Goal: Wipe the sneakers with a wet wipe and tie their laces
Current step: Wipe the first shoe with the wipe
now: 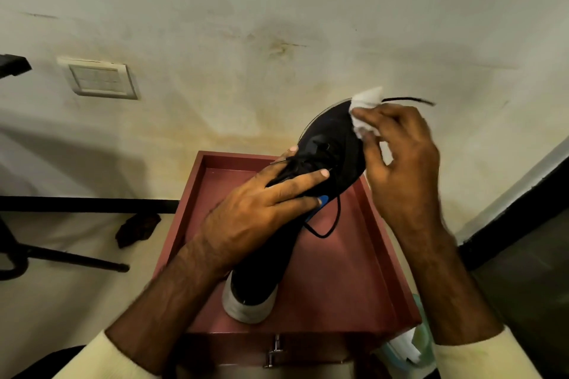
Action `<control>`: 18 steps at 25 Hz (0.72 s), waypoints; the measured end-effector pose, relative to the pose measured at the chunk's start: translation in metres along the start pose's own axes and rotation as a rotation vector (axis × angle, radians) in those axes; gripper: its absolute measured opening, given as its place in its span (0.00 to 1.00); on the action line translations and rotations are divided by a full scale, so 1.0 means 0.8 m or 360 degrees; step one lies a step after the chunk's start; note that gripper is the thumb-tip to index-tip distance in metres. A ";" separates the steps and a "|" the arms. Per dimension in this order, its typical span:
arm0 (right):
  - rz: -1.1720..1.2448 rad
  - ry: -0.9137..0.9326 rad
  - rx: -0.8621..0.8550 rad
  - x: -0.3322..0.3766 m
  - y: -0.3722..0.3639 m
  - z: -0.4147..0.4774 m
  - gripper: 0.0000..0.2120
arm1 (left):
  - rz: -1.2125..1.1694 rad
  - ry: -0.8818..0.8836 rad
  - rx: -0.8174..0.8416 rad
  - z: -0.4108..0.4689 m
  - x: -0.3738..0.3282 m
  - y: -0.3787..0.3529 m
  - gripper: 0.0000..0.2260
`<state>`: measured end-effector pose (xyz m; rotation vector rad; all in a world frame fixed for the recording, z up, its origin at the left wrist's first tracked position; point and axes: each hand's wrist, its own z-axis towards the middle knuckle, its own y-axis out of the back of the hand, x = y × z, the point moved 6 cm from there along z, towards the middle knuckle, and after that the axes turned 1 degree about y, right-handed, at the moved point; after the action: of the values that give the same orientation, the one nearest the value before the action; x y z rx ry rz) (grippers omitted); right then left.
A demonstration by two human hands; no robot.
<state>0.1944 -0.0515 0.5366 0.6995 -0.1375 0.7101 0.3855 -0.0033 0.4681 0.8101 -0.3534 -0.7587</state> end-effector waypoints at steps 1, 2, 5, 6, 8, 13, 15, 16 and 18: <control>0.0129 0.0045 0.0115 0.014 -0.013 -0.004 0.16 | -0.0010 -0.0034 -0.0015 0.000 -0.002 -0.001 0.13; 0.0251 0.0156 0.0306 0.032 -0.027 -0.011 0.16 | -0.0011 -0.0088 -0.0036 0.000 -0.006 -0.002 0.12; 0.0151 0.0334 0.0499 0.038 -0.032 -0.010 0.18 | -0.0009 -0.0229 -0.0089 -0.002 -0.017 -0.003 0.11; -0.0001 0.0273 0.0362 0.025 -0.019 -0.002 0.19 | -0.0027 -0.0253 -0.0094 -0.001 -0.019 -0.003 0.11; -0.0262 0.0020 0.0094 0.002 0.006 0.003 0.21 | -0.0047 -0.0292 -0.0095 0.000 -0.022 -0.004 0.12; -0.0110 0.0316 0.0514 0.036 -0.030 -0.014 0.19 | -0.0080 -0.0302 -0.0110 0.000 -0.023 -0.005 0.10; -0.0199 0.0287 0.0450 0.024 -0.024 -0.005 0.17 | -0.0103 -0.0295 -0.0108 0.001 -0.021 -0.003 0.10; -0.0253 0.0169 0.0337 0.013 -0.015 -0.001 0.18 | -0.0113 -0.0291 -0.0098 0.001 -0.020 -0.003 0.10; -0.0320 0.0010 0.0138 0.001 0.002 -0.005 0.22 | -0.0107 -0.0283 -0.0082 0.000 -0.020 -0.004 0.10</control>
<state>0.1935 -0.0476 0.5345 0.7818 -0.0296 0.5278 0.3731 0.0067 0.4658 0.7110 -0.4653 -0.9024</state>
